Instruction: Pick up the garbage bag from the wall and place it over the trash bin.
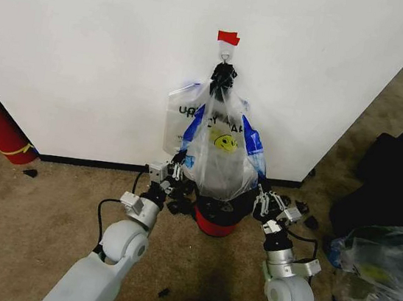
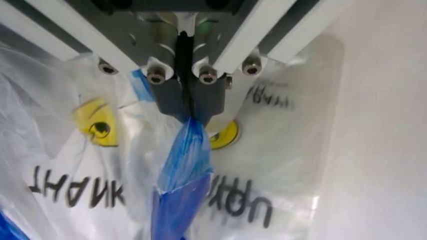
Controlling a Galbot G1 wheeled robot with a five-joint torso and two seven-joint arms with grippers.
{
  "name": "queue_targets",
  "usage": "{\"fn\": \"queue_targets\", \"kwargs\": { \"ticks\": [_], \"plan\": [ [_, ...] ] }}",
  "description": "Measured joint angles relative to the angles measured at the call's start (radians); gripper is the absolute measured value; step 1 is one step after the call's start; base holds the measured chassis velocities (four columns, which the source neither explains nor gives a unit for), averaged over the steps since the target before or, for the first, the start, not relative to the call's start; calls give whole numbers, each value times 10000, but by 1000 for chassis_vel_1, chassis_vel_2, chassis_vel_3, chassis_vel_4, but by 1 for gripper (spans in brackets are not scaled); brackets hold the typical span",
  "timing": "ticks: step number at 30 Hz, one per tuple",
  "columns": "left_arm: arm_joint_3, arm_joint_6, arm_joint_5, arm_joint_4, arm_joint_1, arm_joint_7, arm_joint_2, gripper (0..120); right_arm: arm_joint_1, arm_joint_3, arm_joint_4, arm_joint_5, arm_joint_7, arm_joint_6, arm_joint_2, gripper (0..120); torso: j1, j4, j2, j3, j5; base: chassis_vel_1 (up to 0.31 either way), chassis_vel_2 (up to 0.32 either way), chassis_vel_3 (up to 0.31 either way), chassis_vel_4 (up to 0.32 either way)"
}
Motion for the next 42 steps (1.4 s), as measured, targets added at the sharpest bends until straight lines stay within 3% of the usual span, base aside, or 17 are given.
{"fn": "queue_targets", "kwargs": {
  "ticks": [6,18,24,35,42],
  "plan": [
    [-413,59,679,-339,828,-195,41,0,-1107,377,-59,-1377,904,307,-169,0,0,-2,0,0,-1,0,0,0,0],
    [-561,-51,1074,-807,1625,-143,-14,0,-2062,1125,227,-2190,921,1170,-213,0,0,-2,0,-1,-1,0,0,0,0],
    [-405,-256,995,-721,1616,-17,-180,0,-1726,1391,211,-2160,862,1246,-195,0,0,-2,0,0,-1,0,0,0,0],
    [-753,-767,-166,-739,1085,615,-444,0,-564,1272,-453,-1462,140,1790,126,0,1,-2,0,1,-1,0,0,0,0],
    [-840,-1053,-924,-817,917,997,-405,0,-16,1241,-656,-1533,468,2307,283,0,1,-1,0,1,0,0,0,0,0]
  ]
}}
